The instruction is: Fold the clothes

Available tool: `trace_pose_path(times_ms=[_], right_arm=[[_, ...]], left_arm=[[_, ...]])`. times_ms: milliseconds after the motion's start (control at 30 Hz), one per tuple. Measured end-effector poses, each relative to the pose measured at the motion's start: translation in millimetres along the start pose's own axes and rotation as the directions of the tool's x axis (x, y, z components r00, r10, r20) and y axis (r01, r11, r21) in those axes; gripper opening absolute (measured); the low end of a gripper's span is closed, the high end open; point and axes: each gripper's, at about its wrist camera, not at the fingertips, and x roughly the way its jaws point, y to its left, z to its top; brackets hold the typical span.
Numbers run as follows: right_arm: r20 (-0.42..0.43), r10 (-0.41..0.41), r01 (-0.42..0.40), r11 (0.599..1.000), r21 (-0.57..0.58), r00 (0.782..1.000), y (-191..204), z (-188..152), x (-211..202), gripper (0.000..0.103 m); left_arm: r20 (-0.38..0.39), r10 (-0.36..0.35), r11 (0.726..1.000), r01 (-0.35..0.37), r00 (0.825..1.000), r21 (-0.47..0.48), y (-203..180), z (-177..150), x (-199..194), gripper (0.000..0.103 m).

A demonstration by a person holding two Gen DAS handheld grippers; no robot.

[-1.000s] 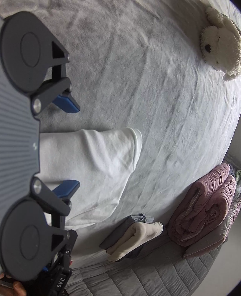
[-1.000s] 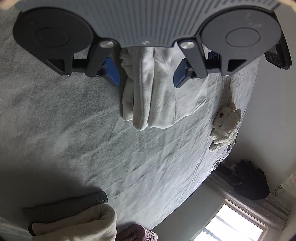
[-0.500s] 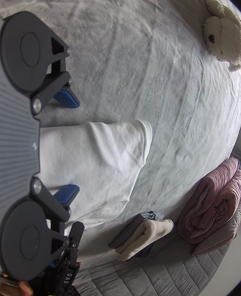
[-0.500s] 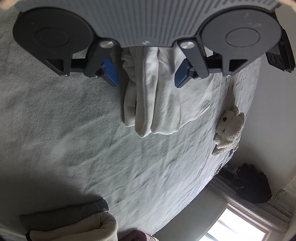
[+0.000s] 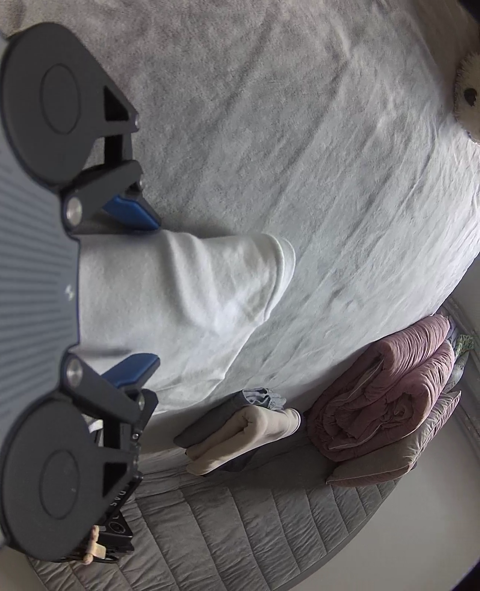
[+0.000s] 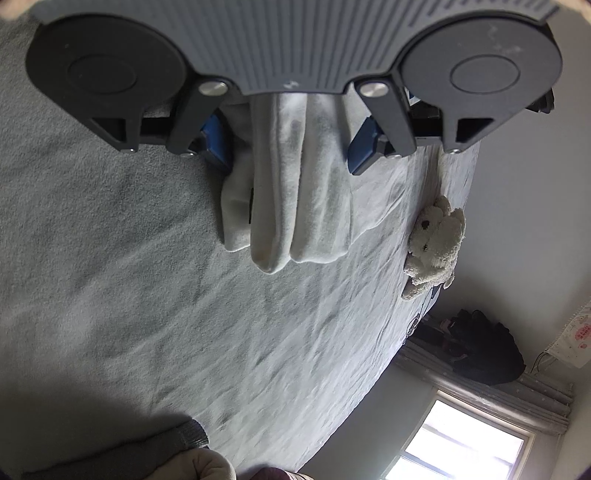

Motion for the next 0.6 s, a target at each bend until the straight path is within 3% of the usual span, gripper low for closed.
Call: trace_pose_path(times_ms=[333,533,600], right_arm=[[0.002,-0.053,0.053,0.996,-0.072,0.999,10.5,-4.0,-3.0,0.071],[0.012,-0.041,0.042,0.998,-0.054,0.999,7.8,-5.5,-3.0,0.071],[0.022,-0.034,0.035,0.998,-0.047,0.999,6.5,-6.1,-2.6,0.07]], left_arm=[[0.027,-0.014,1.0,0.014,1.0,0.001,4.2,-3.0,-1.5,0.074],[0.055,-0.004,1.0,0.004,0.998,0.001,1.4,-8.1,0.1,0.074],[0.071,0.007,1.0,-0.006,0.997,-0.009,1.4,-10.3,0.3,0.067]])
